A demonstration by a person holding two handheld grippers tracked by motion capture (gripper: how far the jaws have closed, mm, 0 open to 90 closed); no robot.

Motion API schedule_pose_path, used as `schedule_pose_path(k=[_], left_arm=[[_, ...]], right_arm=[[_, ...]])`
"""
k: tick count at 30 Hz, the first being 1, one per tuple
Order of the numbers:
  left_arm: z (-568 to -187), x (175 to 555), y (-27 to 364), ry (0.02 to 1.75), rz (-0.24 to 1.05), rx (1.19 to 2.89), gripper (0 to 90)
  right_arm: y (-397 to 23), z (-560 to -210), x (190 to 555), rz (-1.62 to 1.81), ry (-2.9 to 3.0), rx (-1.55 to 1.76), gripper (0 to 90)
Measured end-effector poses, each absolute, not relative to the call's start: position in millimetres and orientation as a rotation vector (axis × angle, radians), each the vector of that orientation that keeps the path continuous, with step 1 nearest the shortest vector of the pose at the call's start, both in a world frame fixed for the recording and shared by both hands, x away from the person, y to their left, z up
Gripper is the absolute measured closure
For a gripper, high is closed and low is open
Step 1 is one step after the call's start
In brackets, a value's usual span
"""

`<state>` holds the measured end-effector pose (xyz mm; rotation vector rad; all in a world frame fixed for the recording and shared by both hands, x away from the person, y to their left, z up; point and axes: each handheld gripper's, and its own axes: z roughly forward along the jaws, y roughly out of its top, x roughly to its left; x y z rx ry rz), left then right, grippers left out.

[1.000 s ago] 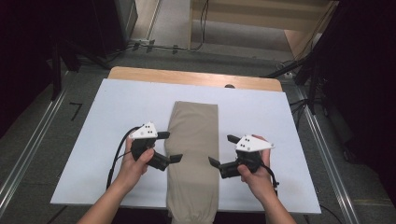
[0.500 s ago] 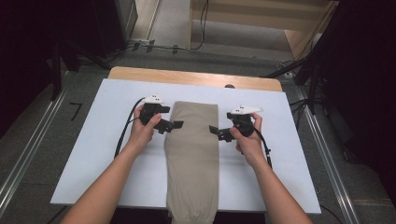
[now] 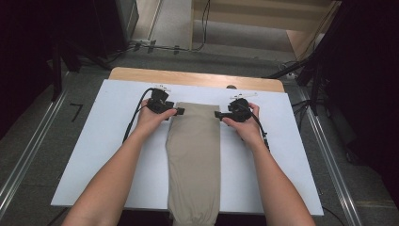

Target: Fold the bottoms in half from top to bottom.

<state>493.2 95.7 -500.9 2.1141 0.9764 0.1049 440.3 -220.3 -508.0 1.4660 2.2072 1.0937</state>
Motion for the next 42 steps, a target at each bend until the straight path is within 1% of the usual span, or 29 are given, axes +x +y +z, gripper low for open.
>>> schedule_pose_path(k=[1,3,7,9,10,12,14,15,16,17,18,19,20,22,24,27,31,34,36,39,42], left_arm=[[-503,495,95,0.987,0.118,2.109,37.9],[-505,497,92,0.991,0.120,2.096,41.6],[-504,501,84,0.986,0.192,2.132,42.1],[-503,503,83,0.994,0.191,2.138,42.4],[-503,504,83,1.001,0.192,2.139,43.7],[-504,505,85,0.991,0.207,2.145,50.2],[-504,505,87,0.987,0.231,2.154,56.5],[-504,505,88,0.990,0.217,2.149,63.7],[-505,505,89,0.998,0.204,2.137,66.4],[-505,505,90,0.991,0.185,2.147,71.3],[-505,505,90,0.980,0.143,2.146,80.3],[-505,505,89,0.975,0.142,2.148,85.8],[-505,505,89,0.975,0.143,2.149,87.1],[-505,507,90,0.994,0.120,2.129,88.3],[-505,511,92,1.016,0.104,2.102,89.0],[-499,518,91,1.013,0.123,2.095,89.5],[-481,531,94,1.004,0.151,2.056,89.6],[-462,542,96,1.002,0.186,1.998,89.5],[-443,548,94,0.953,0.233,1.967,89.4],[-419,548,92,0.872,0.287,1.913,89.3],[-404,542,95,0.826,0.301,1.872,89.2]], right_arm=[[-220,-510,443,1.086,2.213,1.464,27.4],[-218,-513,448,1.060,2.217,1.466,28.4],[-212,-518,455,1.041,2.214,1.462,29.8],[-210,-519,459,1.049,2.202,1.458,32.2],[-209,-519,460,1.049,2.205,1.460,33.6],[-207,-519,462,1.040,2.208,1.442,36.9],[-206,-519,463,1.036,2.214,1.422,43.6],[-206,-520,464,1.054,2.216,1.421,48.9],[-206,-520,464,1.075,2.215,1.424,53.8],[-206,-520,464,1.090,2.216,1.428,58.8],[-205,-520,464,1.112,2.225,1.456,69.3],[-203,-520,463,1.141,2.245,1.471,74.8],[-201,-520,463,1.144,2.259,1.459,80.0],[-199,-518,462,1.116,2.275,1.438,85.0],[-200,-514,466,1.106,2.286,1.451,86.6],[-200,-509,473,1.111,2.286,1.454,87.0],[-198,-494,482,1.086,2.258,1.396,87.0],[-200,-473,491,1.109,2.199,1.382,87.0],[-202,-456,497,1.133,2.161,1.356,87.0],[-206,-432,501,1.166,2.111,1.298,87.0],[-209,-413,496,1.216,2.067,1.225,87.0]])
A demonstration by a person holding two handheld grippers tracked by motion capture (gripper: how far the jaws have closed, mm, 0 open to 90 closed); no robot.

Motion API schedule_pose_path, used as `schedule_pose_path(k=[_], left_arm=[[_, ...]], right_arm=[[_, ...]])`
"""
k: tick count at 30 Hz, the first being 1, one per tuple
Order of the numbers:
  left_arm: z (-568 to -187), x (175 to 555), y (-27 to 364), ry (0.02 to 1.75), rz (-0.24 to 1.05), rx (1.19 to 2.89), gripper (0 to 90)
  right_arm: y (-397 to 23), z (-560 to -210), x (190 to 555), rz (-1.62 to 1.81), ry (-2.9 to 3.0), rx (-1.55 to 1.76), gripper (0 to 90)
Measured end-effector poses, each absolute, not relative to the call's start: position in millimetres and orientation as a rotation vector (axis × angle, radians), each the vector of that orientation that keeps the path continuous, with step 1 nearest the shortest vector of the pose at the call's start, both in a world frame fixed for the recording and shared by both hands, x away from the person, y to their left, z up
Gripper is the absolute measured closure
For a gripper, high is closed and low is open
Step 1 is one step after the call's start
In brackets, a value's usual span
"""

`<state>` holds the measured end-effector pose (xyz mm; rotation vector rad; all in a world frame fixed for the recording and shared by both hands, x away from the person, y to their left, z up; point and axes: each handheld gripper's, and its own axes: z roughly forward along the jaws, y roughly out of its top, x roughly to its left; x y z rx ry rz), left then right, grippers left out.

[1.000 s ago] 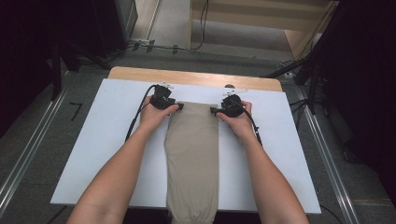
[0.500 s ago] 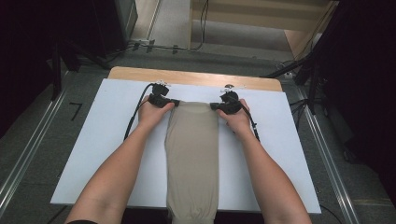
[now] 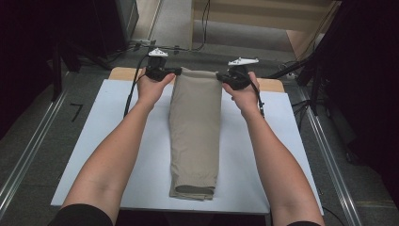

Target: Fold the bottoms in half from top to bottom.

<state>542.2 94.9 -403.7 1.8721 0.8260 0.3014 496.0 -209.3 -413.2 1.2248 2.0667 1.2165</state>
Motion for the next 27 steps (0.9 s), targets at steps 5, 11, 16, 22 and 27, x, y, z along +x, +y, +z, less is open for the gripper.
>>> schedule_pose_path(k=[5,11,16,22,27], left_arm=[[-394,518,100,0.741,0.307,1.840,89.1],[-399,470,110,0.670,0.312,1.835,89.1],[-407,423,120,0.610,0.299,1.834,89.1],[-427,364,134,0.572,0.257,1.832,89.1],[-446,314,145,0.533,0.207,1.836,89.1]], right_arm=[[-217,-402,474,1.306,2.038,1.149,86.9],[-218,-408,424,1.364,2.030,1.051,86.9],[-218,-418,376,1.400,2.025,0.972,86.9],[-215,-434,312,1.461,2.028,0.900,86.9],[-212,-448,260,1.461,2.067,0.842,86.9]])
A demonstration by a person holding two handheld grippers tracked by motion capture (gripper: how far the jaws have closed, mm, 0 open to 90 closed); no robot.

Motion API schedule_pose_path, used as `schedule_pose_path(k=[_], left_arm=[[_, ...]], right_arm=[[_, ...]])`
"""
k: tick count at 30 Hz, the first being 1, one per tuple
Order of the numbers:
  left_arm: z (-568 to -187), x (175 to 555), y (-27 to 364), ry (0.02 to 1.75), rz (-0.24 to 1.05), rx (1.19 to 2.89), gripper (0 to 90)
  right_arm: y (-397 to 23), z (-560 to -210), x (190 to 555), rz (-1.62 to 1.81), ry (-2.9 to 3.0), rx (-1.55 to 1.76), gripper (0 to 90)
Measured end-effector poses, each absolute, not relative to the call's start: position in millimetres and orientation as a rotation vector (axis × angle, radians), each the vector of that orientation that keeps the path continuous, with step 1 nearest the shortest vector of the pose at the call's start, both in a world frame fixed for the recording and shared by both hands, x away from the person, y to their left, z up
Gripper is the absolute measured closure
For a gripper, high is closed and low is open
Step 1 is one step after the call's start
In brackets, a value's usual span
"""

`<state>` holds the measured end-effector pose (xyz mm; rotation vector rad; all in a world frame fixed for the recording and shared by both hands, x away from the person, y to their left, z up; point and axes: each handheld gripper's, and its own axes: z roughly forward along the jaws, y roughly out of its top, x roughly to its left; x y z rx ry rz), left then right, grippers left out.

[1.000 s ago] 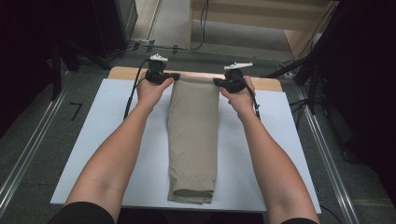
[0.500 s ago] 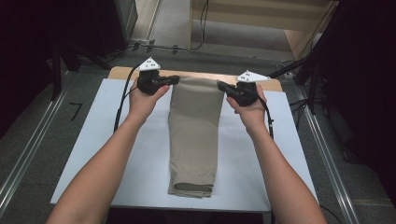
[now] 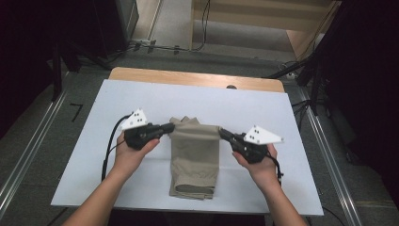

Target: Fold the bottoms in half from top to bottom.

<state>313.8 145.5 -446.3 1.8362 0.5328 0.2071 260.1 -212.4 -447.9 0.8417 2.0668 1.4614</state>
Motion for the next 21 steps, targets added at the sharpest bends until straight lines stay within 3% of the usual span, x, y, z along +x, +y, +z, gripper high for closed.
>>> schedule_pose_path(k=[4,6,7,10,12,21], left_arm=[[-459,270,157,0.476,0.132,1.843,88.9],[-462,249,165,0.384,0.035,1.794,87.4],[-461,243,167,0.335,0.016,1.785,79.6],[-447,241,172,0.298,-0.054,1.778,47.9],[-446,253,171,0.367,-0.032,1.791,38.0],[-482,344,127,0.727,0.082,1.976,32.5]], right_arm=[[-217,-462,217,1.552,2.098,0.844,86.2],[-219,-467,197,1.591,2.138,0.852,80.7],[-221,-468,188,1.618,2.196,0.835,68.1],[-230,-459,176,1.650,2.206,0.788,51.2],[-237,-455,181,1.696,2.170,0.845,46.6],[-215,-491,275,1.354,2.224,1.128,43.8]])
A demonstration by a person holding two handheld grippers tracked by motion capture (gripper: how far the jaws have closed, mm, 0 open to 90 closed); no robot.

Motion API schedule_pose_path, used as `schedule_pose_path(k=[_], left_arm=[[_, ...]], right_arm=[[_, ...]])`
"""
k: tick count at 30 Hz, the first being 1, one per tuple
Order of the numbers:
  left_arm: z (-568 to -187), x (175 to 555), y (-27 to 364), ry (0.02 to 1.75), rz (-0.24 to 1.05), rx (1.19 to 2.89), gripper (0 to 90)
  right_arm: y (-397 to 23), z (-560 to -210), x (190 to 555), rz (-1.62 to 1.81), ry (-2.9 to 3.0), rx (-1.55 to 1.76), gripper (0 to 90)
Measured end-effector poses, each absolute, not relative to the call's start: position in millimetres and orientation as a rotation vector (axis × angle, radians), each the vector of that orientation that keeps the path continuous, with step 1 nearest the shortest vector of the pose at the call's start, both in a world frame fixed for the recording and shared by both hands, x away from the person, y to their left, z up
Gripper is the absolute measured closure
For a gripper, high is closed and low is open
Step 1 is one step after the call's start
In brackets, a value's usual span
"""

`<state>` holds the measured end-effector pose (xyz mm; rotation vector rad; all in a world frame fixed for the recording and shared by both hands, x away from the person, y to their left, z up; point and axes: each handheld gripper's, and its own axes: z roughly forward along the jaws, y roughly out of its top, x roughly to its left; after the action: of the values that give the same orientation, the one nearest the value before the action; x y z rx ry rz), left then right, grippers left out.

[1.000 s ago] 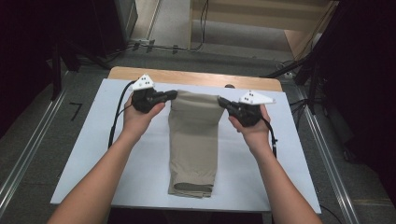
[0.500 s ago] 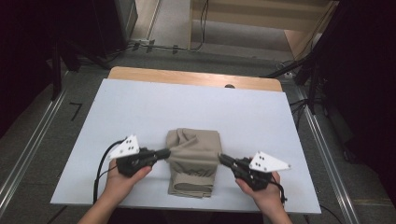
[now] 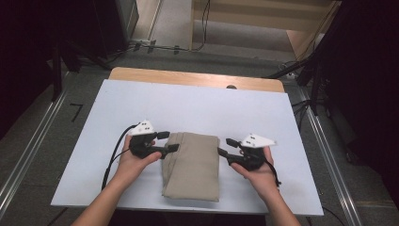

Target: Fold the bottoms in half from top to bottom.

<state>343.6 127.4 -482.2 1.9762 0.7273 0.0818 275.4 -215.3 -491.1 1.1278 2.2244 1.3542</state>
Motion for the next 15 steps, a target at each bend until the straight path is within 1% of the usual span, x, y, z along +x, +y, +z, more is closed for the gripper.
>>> schedule_pose_path(k=[2,5,7,9,12,13,14,15], left_arm=[[-489,360,120,0.772,0.122,2.014,32.5],[-501,377,115,0.841,0.078,2.049,32.6],[-507,382,112,0.865,0.043,2.082,32.9],[-508,381,111,0.867,0.042,2.118,36.0],[-507,376,109,0.844,0.058,2.158,45.7],[-507,375,109,0.832,0.066,2.170,51.0],[-507,374,109,0.812,0.041,2.182,57.7],[-507,373,109,0.797,0.013,2.185,68.6]], right_arm=[[-208,-501,297,1.285,2.248,1.184,41.9],[-201,-512,320,1.194,2.271,1.239,39.4],[-198,-518,331,1.160,2.297,1.272,37.7],[-197,-522,337,1.144,2.329,1.297,37.2],[-195,-523,336,1.188,2.380,1.255,44.1],[-193,-522,334,1.191,2.399,1.227,48.8],[-192,-522,333,1.196,2.412,1.223,55.2],[-191,-522,332,1.230,2.440,1.229,64.3]])
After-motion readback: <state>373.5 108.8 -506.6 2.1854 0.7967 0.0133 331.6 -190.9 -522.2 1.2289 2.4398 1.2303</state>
